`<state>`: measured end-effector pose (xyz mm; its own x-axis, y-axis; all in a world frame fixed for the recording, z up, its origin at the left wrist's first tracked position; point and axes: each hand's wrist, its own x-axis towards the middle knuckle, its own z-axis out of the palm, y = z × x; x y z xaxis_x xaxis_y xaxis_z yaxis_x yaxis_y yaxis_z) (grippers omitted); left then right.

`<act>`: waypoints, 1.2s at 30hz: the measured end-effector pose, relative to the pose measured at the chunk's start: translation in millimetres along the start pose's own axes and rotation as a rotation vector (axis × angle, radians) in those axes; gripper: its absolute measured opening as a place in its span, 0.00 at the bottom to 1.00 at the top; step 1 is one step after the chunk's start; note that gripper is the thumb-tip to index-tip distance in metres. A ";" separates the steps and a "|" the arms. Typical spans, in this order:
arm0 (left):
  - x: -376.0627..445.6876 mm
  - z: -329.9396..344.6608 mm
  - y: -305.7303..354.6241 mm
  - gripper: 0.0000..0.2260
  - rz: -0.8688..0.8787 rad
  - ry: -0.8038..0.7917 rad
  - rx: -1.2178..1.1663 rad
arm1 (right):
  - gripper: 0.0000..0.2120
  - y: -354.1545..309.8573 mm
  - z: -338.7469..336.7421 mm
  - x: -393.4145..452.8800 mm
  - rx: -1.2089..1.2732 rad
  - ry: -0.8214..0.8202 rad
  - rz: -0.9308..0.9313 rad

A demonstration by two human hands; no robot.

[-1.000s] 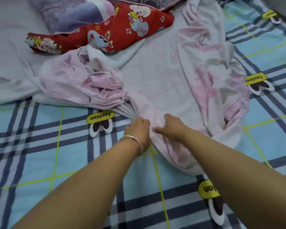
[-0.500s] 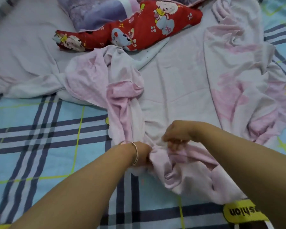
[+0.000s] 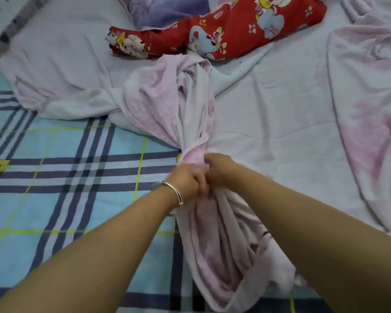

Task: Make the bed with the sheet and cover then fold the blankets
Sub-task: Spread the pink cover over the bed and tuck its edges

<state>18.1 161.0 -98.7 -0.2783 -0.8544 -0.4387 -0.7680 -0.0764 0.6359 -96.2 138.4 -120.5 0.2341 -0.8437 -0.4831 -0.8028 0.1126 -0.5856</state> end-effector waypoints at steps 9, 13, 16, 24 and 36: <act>4.2 -28.8 -64.8 0.36 -0.140 0.079 0.436 | 0.09 -63.7 80.0 -24.9 -0.351 -0.922 -0.065; -16.7 -28.7 -91.6 0.16 -0.082 -0.229 0.659 | 0.15 -58.6 26.0 22.2 -0.109 -0.164 0.145; -32.0 -40.5 -92.6 0.13 0.022 -0.381 0.631 | 0.34 -52.3 8.5 46.8 0.008 0.410 0.289; -20.4 -91.5 -116.7 0.18 -0.291 0.593 -0.369 | 0.15 -124.9 68.4 31.5 -0.103 -0.282 -0.027; -60.9 -116.9 -167.6 0.13 -0.122 0.399 0.750 | 0.13 -170.8 85.9 70.0 0.325 0.004 0.063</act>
<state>231.3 165.8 -104.3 -0.0536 -0.9900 -0.1308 -0.9968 0.0607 -0.0511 104.4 105.2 -110.2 0.1873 -0.8317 -0.5227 -0.5980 0.3256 -0.7324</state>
